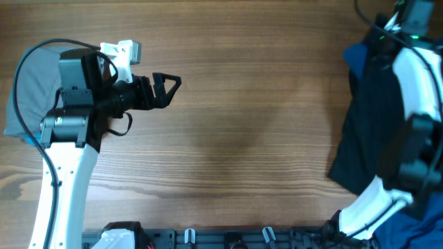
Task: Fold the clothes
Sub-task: 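Drag the black shorts with the right gripper to the table center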
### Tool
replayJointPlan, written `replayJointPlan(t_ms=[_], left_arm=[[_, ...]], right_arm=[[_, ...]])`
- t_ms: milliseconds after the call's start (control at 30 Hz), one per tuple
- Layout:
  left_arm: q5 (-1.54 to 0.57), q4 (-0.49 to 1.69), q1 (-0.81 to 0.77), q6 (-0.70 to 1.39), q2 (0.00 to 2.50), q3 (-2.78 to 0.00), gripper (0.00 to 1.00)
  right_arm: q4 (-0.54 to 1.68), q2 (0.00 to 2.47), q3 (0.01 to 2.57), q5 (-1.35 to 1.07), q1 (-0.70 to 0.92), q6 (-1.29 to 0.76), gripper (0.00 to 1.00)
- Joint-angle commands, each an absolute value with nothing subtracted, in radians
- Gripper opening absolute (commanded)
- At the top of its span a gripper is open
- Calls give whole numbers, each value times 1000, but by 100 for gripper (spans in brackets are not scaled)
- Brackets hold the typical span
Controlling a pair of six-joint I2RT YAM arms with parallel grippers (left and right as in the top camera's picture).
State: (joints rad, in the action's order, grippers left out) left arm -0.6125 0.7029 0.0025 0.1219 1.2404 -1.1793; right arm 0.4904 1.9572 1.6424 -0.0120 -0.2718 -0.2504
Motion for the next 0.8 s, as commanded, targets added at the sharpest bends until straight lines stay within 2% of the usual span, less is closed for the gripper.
replayJointPlan(t_ms=[0, 100, 200, 233, 267, 333, 367, 433, 533, 633, 733, 767], left_arm=[[-596, 702, 19, 139, 1122, -1209, 97], [-438, 699, 45, 135, 979, -1228, 100], [-294, 707, 70, 134, 852, -1229, 100], [-270, 712, 70, 124, 831, -1229, 100], [-252, 721, 70, 84, 805, -1229, 100], [-213, 736, 70, 56, 791, -1229, 100], [-203, 741, 70, 53, 792, -1229, 100], [-204, 752, 70, 29, 806, -1229, 100], [-237, 773, 70, 30, 848, -1229, 100], [-380, 825, 69, 30, 968, -1229, 100], [-487, 853, 15, 29, 1210, -1229, 100], [-487, 844, -32, 3, 1319, -1229, 96]], right_arm=[[478, 1763, 1655, -456, -181, -211, 4], [541, 1710, 1655, -524, 98, -209, 5], [614, 1763, 1655, -524, 502, -155, 15], [629, 1786, 1655, -524, 607, -128, 24], [650, 1824, 1655, -493, 773, -51, 55], [683, 1837, 1655, -281, 897, -60, 73], [710, 1824, 1657, -150, 920, -75, 77], [750, 1783, 1657, -52, 876, -152, 81], [855, 1691, 1657, -89, 601, -357, 82], [947, 1672, 1657, -263, 294, -408, 71], [984, 1674, 1657, -298, 96, -493, 70], [978, 1674, 1657, -323, 54, -492, 69]])
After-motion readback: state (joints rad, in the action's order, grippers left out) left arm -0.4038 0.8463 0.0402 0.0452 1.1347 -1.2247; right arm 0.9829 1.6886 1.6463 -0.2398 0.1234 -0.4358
